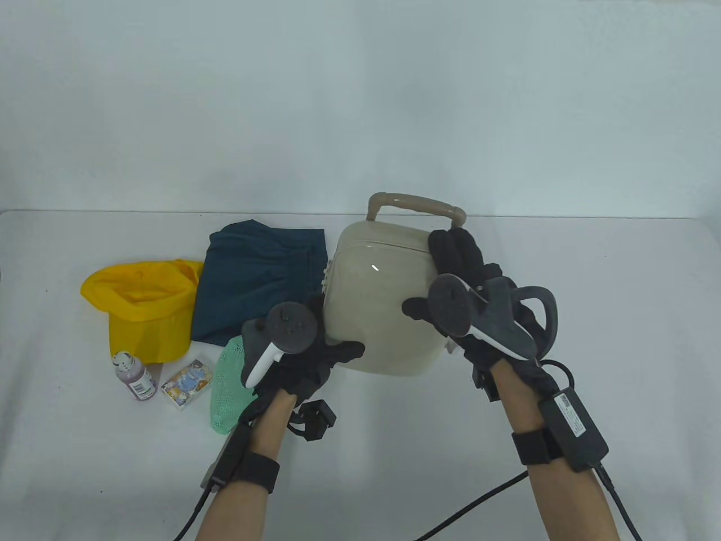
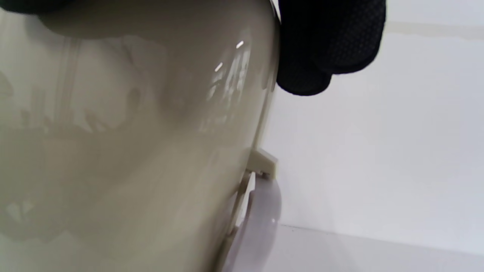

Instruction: Pack suitcase

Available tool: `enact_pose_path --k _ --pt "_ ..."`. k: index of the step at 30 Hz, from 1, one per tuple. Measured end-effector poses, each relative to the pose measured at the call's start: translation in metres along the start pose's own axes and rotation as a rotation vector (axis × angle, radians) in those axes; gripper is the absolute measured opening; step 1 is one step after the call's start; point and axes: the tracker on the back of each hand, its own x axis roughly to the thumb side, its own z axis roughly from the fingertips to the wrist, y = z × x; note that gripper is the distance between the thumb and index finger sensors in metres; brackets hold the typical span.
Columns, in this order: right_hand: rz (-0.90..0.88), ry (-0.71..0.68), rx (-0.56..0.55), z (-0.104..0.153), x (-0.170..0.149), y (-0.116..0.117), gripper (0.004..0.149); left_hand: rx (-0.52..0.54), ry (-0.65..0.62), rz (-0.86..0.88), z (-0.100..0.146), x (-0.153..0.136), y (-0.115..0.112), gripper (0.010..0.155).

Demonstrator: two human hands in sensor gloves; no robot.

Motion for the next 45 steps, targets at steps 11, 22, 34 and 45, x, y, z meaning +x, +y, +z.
enact_pose_path --k 11,22,34,45 --pt "-0.633 0.260 0.136 0.050 -0.078 0.081 0.103 -0.014 -0.181 -0.204 -0.025 0.074 0.055 0.103" --pt "-0.921 0.400 0.485 0.077 -0.096 0.178 0.107 -0.215 -0.053 -0.415 -0.088 0.086 -0.012 0.093" --pt "-0.843 0.456 0.610 0.077 -0.093 0.201 0.104 -0.481 0.111 -0.375 -0.141 0.048 -0.069 0.090" --pt "-0.725 0.462 0.567 0.073 -0.086 0.202 0.101 -0.638 0.196 -0.225 -0.168 0.018 -0.083 0.089"
